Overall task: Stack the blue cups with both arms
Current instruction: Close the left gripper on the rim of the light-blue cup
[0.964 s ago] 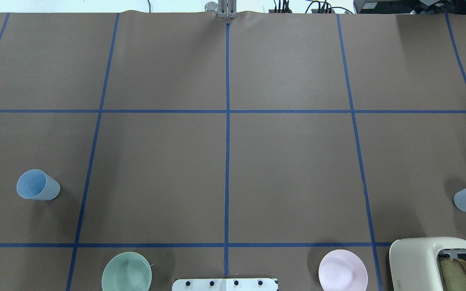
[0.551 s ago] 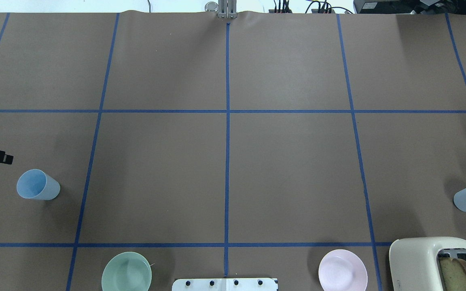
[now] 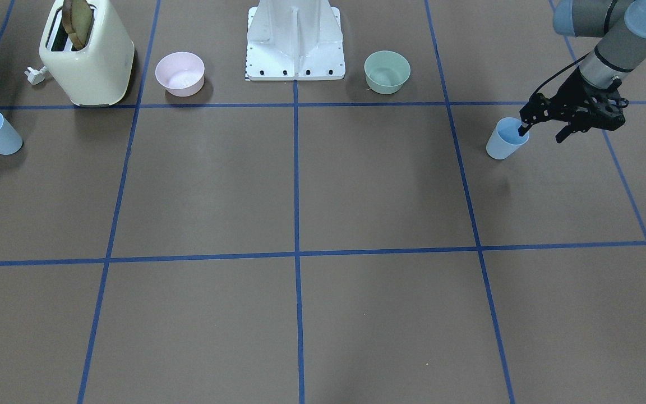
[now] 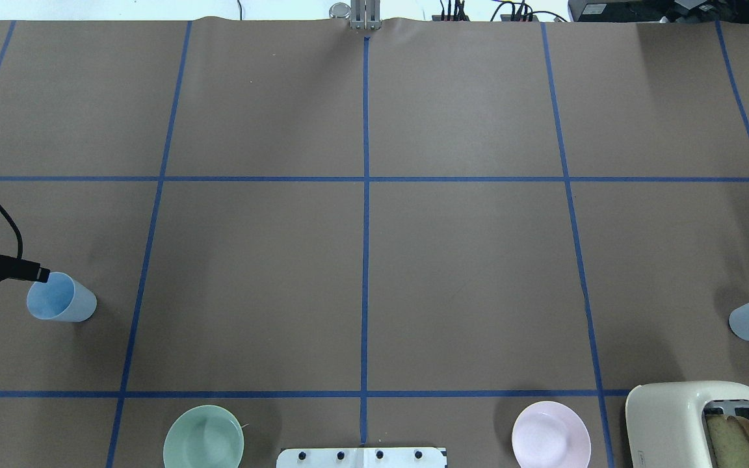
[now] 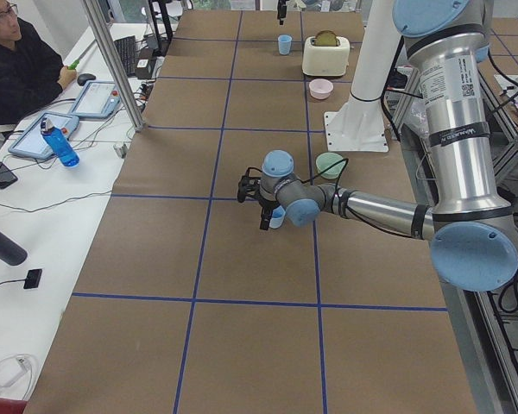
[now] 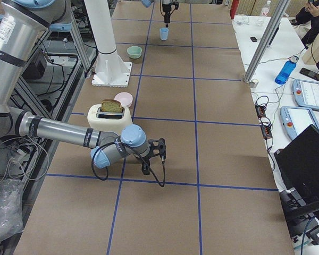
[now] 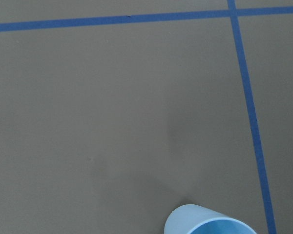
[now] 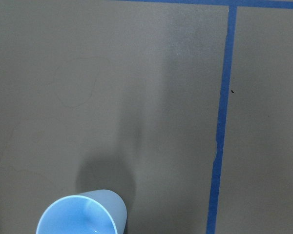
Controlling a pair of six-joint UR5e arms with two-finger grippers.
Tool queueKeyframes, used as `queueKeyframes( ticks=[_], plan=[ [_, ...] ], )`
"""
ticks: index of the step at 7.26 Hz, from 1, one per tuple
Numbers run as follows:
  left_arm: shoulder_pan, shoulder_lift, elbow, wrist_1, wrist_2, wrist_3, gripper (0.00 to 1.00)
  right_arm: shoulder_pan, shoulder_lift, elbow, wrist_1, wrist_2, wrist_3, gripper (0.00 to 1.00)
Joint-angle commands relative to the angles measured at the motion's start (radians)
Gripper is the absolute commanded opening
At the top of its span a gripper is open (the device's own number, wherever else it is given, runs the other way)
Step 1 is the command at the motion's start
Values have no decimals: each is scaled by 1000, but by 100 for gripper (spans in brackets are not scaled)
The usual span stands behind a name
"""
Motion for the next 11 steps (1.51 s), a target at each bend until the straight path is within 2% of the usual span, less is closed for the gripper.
queueKeyframes(
  ticks=[1, 4, 6, 8, 9, 10, 11],
  plan=[
    [30, -5, 5, 0, 9, -1, 97, -3, 8, 2, -1, 1, 3, 100],
    [57, -2, 14, 0, 9, 1, 97, -3, 8, 2, -1, 1, 3, 100],
    [57, -1, 17, 0, 9, 1, 82, -2, 8, 2, -1, 5, 3, 100],
    [61, -5, 31, 0, 9, 1, 38, -2, 8, 2, -1, 9, 3, 100],
    [61, -11, 37, 0, 9, 1, 11, -2, 8, 2, -1, 11, 3, 100],
    [63, -17, 43, 0, 9, -1, 0, -2, 8, 3, -1, 11, 3, 100],
    [67, -24, 46, 0, 9, -2, 0, -2, 8, 3, -1, 11, 3, 100]
  ],
)
